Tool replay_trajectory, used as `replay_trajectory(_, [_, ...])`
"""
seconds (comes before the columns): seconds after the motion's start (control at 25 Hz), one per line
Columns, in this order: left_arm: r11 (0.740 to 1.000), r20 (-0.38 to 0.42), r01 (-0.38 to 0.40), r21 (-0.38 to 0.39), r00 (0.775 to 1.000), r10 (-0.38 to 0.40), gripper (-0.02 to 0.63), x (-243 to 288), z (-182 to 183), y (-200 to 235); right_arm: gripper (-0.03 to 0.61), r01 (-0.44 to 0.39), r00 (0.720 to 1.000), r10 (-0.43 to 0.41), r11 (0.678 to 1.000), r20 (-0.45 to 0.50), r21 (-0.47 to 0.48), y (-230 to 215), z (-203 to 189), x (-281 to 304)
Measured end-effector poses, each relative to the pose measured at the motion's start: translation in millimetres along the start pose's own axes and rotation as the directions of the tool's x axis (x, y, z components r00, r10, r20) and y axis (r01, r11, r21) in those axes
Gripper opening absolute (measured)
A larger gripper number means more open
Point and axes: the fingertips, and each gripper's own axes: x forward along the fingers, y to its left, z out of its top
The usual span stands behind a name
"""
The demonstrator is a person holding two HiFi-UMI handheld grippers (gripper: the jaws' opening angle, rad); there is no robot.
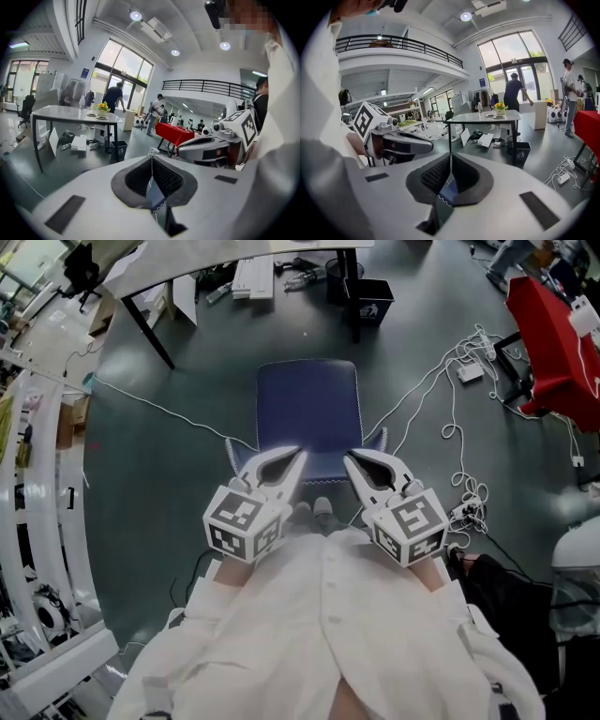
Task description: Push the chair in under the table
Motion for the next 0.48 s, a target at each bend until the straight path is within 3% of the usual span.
replay_trajectory(0.48, [0.994, -0.053, 0.082, 0.078, 0.996, -0.078, 0.015, -7, 0, -2, 0.034, 0.037, 0.999, -0.037, 0.999, 0.011, -0.029, 5, 17, 6])
